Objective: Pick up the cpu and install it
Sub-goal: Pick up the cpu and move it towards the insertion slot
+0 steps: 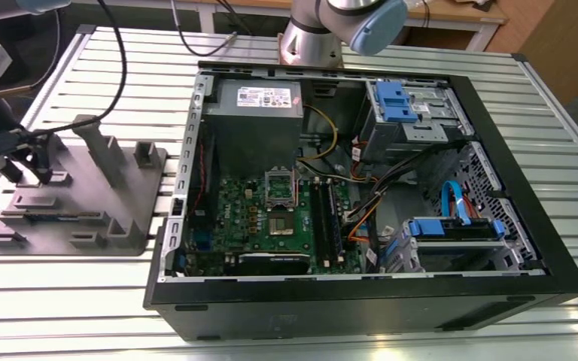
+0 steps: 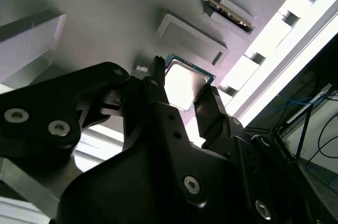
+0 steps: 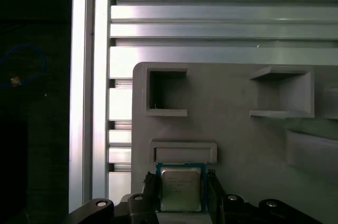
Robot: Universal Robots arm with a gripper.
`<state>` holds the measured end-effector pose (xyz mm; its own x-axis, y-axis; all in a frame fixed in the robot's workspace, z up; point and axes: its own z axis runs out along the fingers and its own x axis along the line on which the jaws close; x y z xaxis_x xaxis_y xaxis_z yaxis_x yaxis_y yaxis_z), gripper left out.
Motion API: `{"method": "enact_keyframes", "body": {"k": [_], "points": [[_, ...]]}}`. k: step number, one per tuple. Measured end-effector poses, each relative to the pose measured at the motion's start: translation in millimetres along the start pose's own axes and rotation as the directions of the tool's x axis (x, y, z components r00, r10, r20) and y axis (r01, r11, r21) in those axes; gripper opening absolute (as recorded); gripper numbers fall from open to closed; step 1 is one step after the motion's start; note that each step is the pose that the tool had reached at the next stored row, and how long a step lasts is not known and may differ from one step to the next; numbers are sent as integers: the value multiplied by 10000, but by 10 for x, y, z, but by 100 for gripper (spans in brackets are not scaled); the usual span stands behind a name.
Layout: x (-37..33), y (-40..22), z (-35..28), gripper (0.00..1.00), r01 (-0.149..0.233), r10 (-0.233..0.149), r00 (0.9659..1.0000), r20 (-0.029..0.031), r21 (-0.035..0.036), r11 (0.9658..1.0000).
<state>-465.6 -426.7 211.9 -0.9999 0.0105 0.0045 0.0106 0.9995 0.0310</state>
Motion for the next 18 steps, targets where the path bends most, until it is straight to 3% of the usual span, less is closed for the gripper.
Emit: {"method": "enact_keyframes", "body": {"k": [10, 15, 17, 18], "points": [[1, 9, -279, 47, 1, -1, 10000, -1, -2, 10000], [1, 9, -296, 47, 0, 0, 10000, 1, -7, 10000], [1, 9, -301, 47, 1, -1, 10000, -2, -149, 9999], [1, 9, -301, 47, 1, -1, 10000, -2, -149, 9999]]}}
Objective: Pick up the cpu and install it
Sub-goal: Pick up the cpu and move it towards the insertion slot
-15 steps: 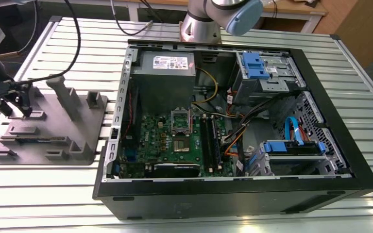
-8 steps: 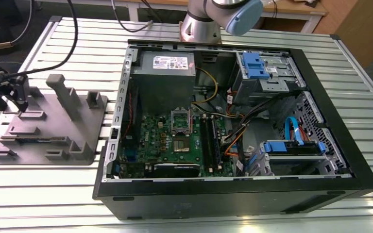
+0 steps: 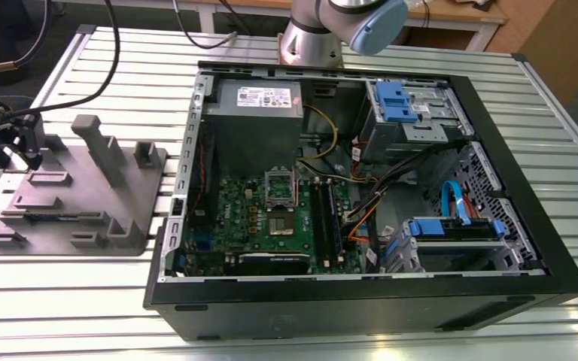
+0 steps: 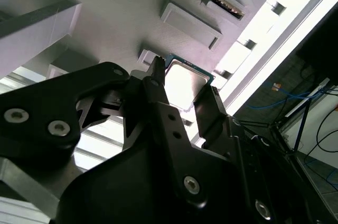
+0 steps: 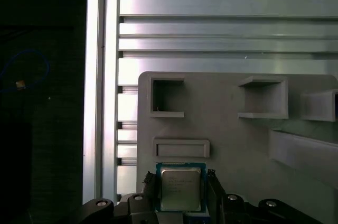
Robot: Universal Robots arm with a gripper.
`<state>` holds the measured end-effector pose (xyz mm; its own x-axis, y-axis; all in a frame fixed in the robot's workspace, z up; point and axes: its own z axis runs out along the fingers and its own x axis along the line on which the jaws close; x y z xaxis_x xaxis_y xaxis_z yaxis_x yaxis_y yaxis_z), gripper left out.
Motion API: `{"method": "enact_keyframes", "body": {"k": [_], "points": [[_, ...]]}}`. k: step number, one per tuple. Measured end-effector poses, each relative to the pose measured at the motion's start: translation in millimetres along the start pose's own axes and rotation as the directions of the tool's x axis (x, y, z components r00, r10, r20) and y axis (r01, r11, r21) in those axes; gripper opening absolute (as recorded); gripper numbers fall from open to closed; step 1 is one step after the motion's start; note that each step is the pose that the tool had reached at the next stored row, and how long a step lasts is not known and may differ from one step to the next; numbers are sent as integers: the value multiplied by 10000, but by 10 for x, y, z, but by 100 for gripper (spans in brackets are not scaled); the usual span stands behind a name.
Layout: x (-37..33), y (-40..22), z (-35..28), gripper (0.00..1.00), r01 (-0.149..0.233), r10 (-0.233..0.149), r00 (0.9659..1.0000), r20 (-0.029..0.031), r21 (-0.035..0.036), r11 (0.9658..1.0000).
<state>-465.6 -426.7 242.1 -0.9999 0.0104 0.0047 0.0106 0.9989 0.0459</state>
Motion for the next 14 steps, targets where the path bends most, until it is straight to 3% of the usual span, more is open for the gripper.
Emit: {"method": "enact_keyframes", "body": {"k": [9, 14], "points": [[0, 0, -2, 47, 0, 0, 10000, 0, -4, 10000], [0, 3, -60, 47, 0, 0, 10000, -1, -3, 10000]]}}
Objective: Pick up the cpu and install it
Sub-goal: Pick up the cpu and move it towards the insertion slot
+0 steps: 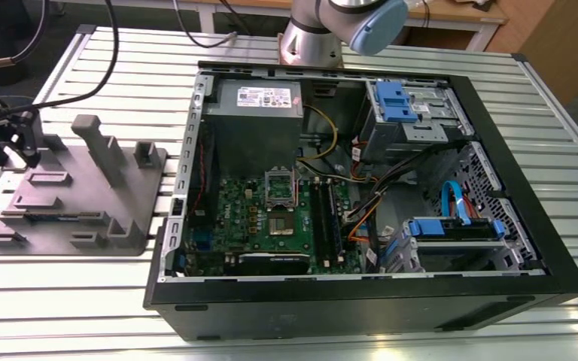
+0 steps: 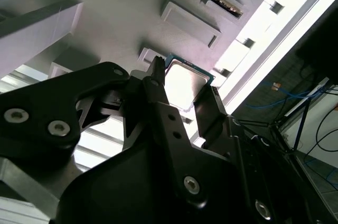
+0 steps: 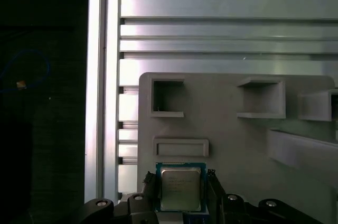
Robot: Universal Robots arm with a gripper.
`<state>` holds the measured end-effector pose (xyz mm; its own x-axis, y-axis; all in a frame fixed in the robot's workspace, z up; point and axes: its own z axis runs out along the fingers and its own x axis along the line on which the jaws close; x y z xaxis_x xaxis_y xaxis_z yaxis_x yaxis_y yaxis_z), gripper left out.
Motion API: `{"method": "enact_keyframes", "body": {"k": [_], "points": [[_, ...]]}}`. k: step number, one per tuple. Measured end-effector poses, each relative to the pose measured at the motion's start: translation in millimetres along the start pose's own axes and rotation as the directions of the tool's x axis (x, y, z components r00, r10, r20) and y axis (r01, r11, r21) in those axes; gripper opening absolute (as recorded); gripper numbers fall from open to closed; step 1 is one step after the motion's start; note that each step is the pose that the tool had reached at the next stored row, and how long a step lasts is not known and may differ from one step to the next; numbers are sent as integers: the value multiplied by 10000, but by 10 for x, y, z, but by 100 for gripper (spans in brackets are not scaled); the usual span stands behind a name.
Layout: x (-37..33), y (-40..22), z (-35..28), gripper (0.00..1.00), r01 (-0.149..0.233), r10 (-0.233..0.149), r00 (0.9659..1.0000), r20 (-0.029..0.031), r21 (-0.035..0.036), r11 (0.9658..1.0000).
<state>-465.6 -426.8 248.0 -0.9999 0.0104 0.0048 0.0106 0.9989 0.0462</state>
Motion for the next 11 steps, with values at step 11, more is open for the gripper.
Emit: {"method": "enact_keyframes", "body": {"k": [11], "points": [[1, 12, -259, 47, 0, 0, 10000, 0, -1, 10000]]}}
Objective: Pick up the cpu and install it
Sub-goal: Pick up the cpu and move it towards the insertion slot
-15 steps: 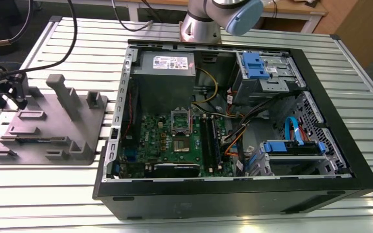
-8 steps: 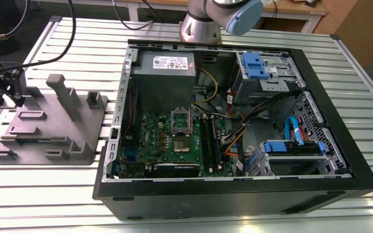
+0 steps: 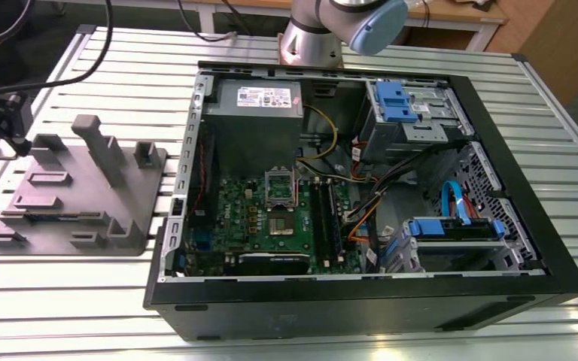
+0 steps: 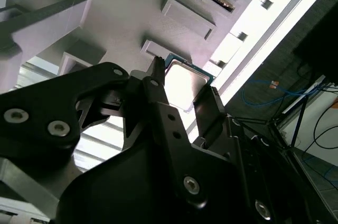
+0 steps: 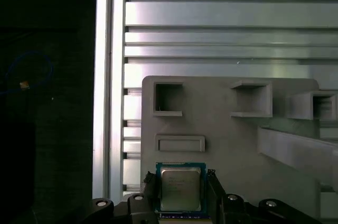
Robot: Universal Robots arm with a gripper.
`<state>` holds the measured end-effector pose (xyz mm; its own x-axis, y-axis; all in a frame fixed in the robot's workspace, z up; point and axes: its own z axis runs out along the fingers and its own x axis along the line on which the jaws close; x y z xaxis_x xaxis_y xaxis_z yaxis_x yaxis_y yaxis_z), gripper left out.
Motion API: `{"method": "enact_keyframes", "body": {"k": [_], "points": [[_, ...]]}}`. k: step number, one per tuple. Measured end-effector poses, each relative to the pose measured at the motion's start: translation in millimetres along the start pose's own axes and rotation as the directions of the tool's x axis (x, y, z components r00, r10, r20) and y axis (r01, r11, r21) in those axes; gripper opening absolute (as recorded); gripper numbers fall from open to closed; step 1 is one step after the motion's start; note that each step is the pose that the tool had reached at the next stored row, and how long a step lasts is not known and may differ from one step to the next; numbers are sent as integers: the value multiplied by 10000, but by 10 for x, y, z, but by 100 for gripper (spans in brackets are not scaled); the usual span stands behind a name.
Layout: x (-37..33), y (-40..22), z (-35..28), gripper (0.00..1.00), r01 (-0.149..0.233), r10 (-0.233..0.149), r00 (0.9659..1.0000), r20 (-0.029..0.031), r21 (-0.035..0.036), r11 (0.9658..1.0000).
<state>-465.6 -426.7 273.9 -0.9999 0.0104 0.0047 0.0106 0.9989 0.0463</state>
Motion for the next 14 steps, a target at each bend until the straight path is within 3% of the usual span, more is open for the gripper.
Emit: {"method": "enact_keyframes", "body": {"k": [9, 14], "points": [[1, 14, -308, 47, 0, 0, 10000, 0, -5, 10000], [2, 19, -416, 47, 0, 0, 10000, 0, -6, 10000]]}}
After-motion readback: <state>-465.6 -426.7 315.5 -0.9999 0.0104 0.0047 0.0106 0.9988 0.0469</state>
